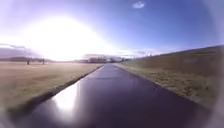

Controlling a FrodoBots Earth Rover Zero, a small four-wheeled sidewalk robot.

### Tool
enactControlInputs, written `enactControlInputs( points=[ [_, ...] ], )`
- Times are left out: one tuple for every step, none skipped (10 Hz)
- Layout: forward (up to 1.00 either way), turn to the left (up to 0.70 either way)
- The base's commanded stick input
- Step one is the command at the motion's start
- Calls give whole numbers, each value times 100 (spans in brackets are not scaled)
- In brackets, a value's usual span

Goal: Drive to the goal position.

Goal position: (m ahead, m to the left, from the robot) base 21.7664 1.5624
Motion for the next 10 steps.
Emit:
enactControlInputs(
  points=[
    [100,0],
    [100,0],
    [100,0],
    [100,0],
    [100,0],
    [100,0],
    [100,0],
    [100,0],
    [100,0],
    [100,0]
  ],
)
